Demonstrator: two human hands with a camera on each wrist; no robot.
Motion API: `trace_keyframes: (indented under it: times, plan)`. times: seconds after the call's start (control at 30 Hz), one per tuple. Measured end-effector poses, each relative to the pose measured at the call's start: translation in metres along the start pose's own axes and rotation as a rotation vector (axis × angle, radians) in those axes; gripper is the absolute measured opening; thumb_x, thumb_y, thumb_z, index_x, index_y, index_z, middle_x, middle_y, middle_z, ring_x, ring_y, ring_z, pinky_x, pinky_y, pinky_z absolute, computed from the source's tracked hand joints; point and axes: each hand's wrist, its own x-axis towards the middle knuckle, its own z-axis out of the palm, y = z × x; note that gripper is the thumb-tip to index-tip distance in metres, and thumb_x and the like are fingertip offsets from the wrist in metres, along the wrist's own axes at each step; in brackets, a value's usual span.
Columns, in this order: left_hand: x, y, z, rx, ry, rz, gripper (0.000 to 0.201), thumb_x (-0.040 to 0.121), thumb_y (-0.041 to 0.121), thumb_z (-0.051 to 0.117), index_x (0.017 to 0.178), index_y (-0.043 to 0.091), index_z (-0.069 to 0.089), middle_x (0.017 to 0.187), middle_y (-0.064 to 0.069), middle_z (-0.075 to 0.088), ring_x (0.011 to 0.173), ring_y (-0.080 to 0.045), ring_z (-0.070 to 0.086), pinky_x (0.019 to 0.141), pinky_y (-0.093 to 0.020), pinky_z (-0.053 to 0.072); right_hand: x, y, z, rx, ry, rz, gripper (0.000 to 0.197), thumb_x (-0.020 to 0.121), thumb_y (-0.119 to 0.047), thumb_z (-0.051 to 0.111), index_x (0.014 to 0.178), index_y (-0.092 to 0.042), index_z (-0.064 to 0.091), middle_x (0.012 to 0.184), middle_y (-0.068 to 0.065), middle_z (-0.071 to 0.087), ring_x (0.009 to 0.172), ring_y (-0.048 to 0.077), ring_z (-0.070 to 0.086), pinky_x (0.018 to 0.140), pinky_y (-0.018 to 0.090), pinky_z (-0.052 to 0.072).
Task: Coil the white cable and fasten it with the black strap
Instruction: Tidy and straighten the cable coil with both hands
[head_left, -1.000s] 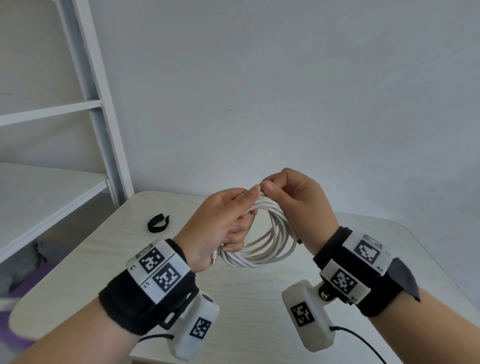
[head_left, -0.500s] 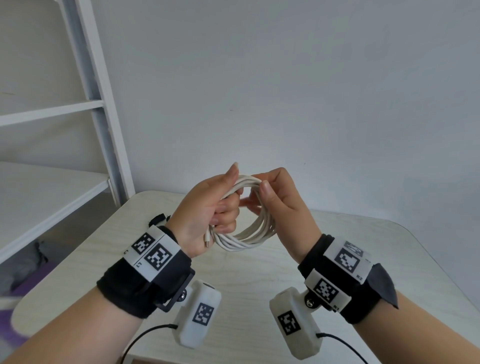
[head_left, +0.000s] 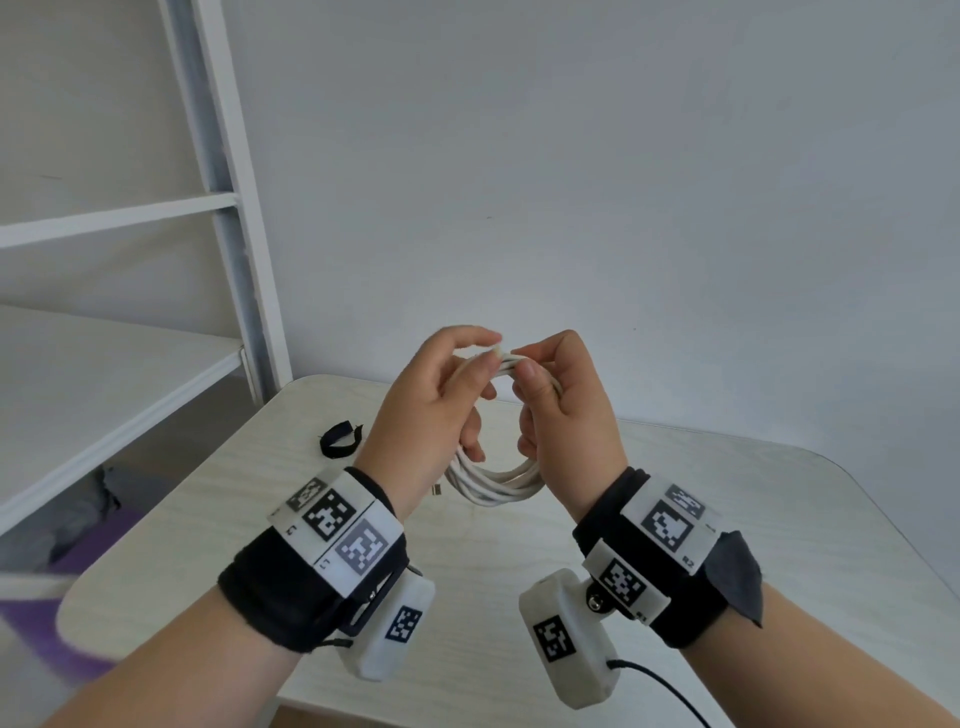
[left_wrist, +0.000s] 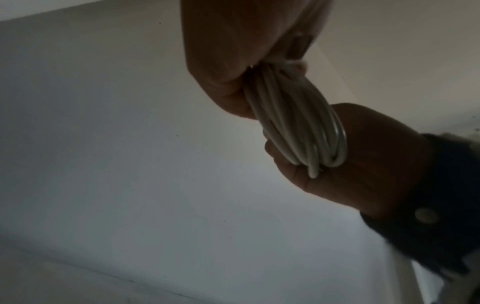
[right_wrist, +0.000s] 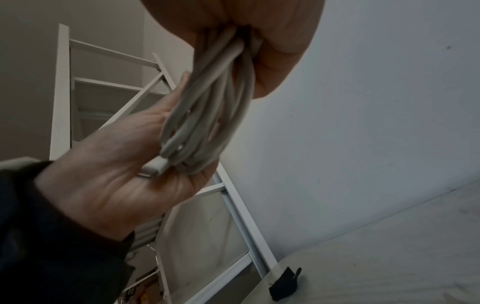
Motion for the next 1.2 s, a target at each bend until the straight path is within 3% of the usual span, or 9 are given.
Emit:
trace_keyframes:
  times: [0.17, 0.23, 0.33, 0.53, 0.73, 0.83, 0.97, 1.07, 1.2]
  plan:
    - [-0.002, -0.005, -0.010, 0.239, -0.003, 0.046, 0.020, 0.097, 0.031, 0.042, 0.103, 0.016, 0.055, 0.088, 0.000, 0.061, 0.043, -0.005, 0.049, 0.044, -0.021, 0.049, 0.002, 0.001, 0.011, -0.055, -0.028, -0.001, 0.011, 0.095, -0.018, 0.043, 0.085, -0.015, 0.045, 0.058, -0.014, 0.054, 0.038, 0.003, 0.039, 0.038, 0.021, 0.033]
    - [-0.003, -0.005, -0.013, 0.215, -0.015, -0.013, 0.019, 0.098, 0.031, 0.041, 0.100, 0.015, 0.051, 0.092, -0.001, 0.060, 0.046, -0.005, 0.050, 0.046, -0.023, 0.050, 0.001, 0.001, 0.016, -0.046, -0.042, 0.010, 0.012, 0.095, -0.018, 0.043, 0.084, -0.015, 0.045, 0.052, -0.020, 0.056, 0.038, 0.003, 0.038, 0.038, 0.021, 0.033]
    - [-0.003, -0.003, -0.015, 0.037, 0.032, -0.119, 0.021, 0.096, 0.034, 0.046, 0.099, 0.014, 0.052, 0.088, 0.000, 0.057, 0.046, -0.009, 0.046, 0.042, -0.023, 0.045, -0.001, 0.001, 0.027, 0.064, -0.015, 0.046, 0.015, 0.095, -0.019, 0.044, 0.080, -0.016, 0.046, 0.050, -0.014, 0.048, 0.037, 0.004, 0.033, 0.039, 0.021, 0.030]
    - [-0.007, -0.010, -0.023, -0.033, 0.088, -0.127, 0.022, 0.090, 0.038, 0.056, 0.100, 0.020, 0.063, 0.053, 0.015, 0.051, 0.038, -0.004, 0.033, 0.037, -0.018, 0.026, -0.005, 0.004, 0.049, 0.200, 0.025, 0.104, 0.017, 0.096, -0.021, 0.043, 0.080, -0.019, 0.048, 0.074, -0.001, 0.053, 0.053, 0.007, 0.043, 0.048, 0.022, 0.037]
    - [-0.009, -0.019, -0.043, 0.023, 0.110, -0.123, 0.018, 0.094, 0.031, 0.053, 0.094, 0.017, 0.065, 0.040, 0.015, 0.047, 0.038, -0.007, 0.030, 0.037, -0.019, 0.023, -0.006, 0.010, 0.064, 0.291, -0.095, 0.220, 0.015, 0.095, -0.025, 0.044, 0.097, -0.011, 0.049, 0.116, 0.017, 0.059, 0.098, 0.024, 0.062, 0.079, 0.030, 0.054]
    - [-0.009, -0.021, -0.055, 0.038, 0.144, -0.117, 0.016, 0.094, 0.031, 0.051, 0.089, 0.022, 0.064, 0.044, 0.014, 0.046, 0.039, -0.008, 0.030, 0.037, -0.020, 0.024, -0.006, 0.012, 0.068, 0.286, -0.183, 0.258, 0.024, 0.092, -0.027, 0.051, 0.109, -0.011, 0.042, 0.112, 0.011, 0.060, 0.083, 0.019, 0.065, 0.081, 0.036, 0.053]
    - [-0.007, -0.024, -0.065, 0.007, 0.238, -0.102, 0.017, 0.093, 0.034, 0.052, 0.091, 0.021, 0.062, 0.052, 0.007, 0.040, 0.040, -0.009, 0.032, 0.038, -0.023, 0.027, -0.014, 0.009, 0.078, 0.191, -0.196, 0.198, 0.009, 0.094, -0.027, 0.045, 0.101, -0.021, 0.044, 0.076, 0.002, 0.056, 0.053, 0.015, 0.056, 0.063, 0.043, 0.054]
    - [-0.012, -0.023, -0.066, 0.058, 0.219, -0.076, 0.019, 0.094, 0.035, 0.050, 0.096, 0.019, 0.060, 0.055, 0.007, 0.045, 0.039, -0.010, 0.039, 0.041, -0.028, 0.041, -0.013, 0.009, 0.083, 0.121, -0.117, 0.133, 0.009, 0.096, -0.023, 0.039, 0.089, -0.019, 0.043, 0.066, 0.001, 0.045, 0.044, 0.016, 0.042, 0.052, 0.041, 0.048]
    - [-0.010, -0.015, -0.077, 0.129, 0.108, -0.117, 0.021, 0.093, 0.033, 0.052, 0.099, 0.014, 0.060, 0.080, -0.001, 0.060, 0.045, -0.010, 0.057, 0.055, -0.032, 0.059, -0.007, 0.012, 0.078, 0.041, -0.124, 0.117, 0.014, 0.096, -0.021, 0.040, 0.082, -0.018, 0.041, 0.066, 0.002, 0.043, 0.043, 0.017, 0.038, 0.044, 0.031, 0.044]
